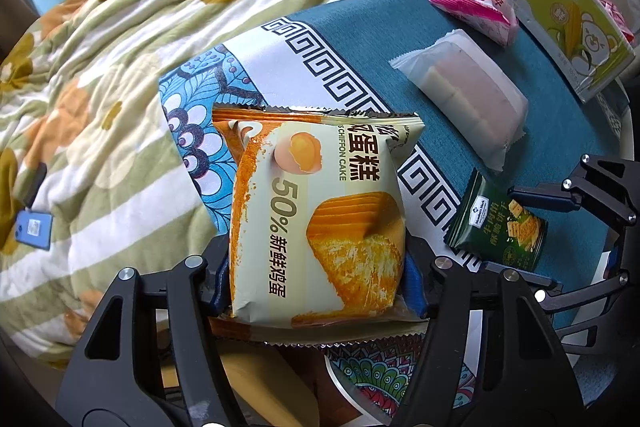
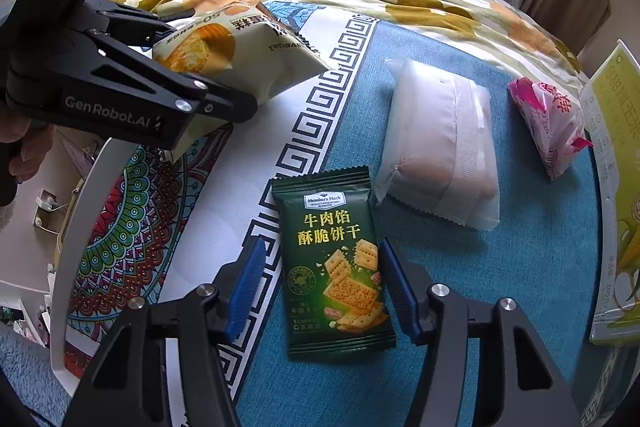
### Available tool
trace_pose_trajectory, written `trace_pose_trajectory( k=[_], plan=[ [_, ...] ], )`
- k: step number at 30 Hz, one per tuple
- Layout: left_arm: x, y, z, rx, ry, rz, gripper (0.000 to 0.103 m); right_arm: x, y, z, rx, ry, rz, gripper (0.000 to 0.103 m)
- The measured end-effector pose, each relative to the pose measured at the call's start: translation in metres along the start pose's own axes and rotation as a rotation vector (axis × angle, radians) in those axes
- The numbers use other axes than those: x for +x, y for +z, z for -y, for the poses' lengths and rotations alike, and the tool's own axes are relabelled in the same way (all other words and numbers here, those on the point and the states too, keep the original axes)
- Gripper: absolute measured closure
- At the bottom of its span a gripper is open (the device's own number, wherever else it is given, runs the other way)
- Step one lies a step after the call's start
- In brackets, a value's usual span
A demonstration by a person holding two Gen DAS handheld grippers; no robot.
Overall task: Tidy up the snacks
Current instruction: 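Grasp an orange cake bag with the left gripper while the right grasps a green cracker packet, then lift both snacks and carry them toward the yellow box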
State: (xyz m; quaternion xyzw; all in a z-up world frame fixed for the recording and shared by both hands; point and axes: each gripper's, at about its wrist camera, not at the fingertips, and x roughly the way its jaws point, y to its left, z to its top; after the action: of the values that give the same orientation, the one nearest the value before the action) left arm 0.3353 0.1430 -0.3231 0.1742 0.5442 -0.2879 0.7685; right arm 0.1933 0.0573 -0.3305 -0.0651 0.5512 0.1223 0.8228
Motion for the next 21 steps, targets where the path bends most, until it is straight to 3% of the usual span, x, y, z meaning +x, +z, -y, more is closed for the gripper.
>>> trace_pose_trajectory(
  k=[4,14,21],
  plan=[
    [-0.002,0.0,-0.001,-0.022,0.0,0.002,0.042,-0.001,0.0,-0.005,-0.012,0.002,0.006,0.061],
    [-0.033,0.0,0.005,-0.04,0.028,0.057,0.042,-0.012,0.001,-0.004,0.026,0.032,0.04,0.062],
    [-0.075,0.009,0.013,-0.119,0.053,0.113,0.042,-0.051,0.005,0.003,0.053,0.054,0.11,0.062]
  ],
)
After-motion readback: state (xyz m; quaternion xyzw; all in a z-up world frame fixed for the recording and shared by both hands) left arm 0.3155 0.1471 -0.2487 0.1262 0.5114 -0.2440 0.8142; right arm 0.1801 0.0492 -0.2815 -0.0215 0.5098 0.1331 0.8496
